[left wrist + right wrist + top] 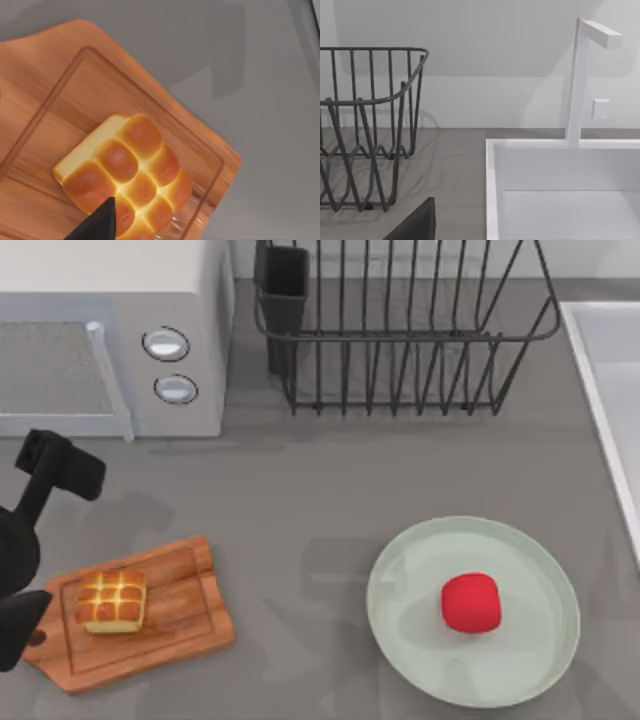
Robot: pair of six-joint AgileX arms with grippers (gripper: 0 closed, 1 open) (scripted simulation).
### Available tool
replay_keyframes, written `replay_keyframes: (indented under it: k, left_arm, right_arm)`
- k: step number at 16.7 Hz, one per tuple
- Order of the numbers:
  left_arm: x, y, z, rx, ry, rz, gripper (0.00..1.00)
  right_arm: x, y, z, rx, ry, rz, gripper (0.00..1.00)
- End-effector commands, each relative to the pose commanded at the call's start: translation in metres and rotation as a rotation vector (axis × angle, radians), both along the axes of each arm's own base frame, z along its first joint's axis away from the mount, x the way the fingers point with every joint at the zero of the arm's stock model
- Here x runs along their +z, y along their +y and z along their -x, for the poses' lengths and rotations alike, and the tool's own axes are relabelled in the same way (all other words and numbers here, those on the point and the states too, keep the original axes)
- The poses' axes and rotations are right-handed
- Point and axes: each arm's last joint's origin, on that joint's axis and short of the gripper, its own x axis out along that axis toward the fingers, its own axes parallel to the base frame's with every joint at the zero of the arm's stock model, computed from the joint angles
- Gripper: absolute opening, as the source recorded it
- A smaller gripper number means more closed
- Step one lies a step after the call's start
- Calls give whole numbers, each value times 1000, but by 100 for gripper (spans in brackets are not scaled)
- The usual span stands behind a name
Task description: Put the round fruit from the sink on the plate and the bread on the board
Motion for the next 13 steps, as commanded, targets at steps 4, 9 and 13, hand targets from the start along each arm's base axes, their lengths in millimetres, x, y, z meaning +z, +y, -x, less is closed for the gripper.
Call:
replay_keyframes:
  k: [4,9,13]
  left_arm:
    - [-1,18,36,-203,-351,-187,100]
    - [-17,34,64,-350,-709,-568,100]
    - [-32,42,74,-393,-866,-885,100]
  right_arm:
    - [0,0,0,0,0,0,100]
    - [0,0,0,0,0,0,100]
    - [0,0,0,0,0,0,100]
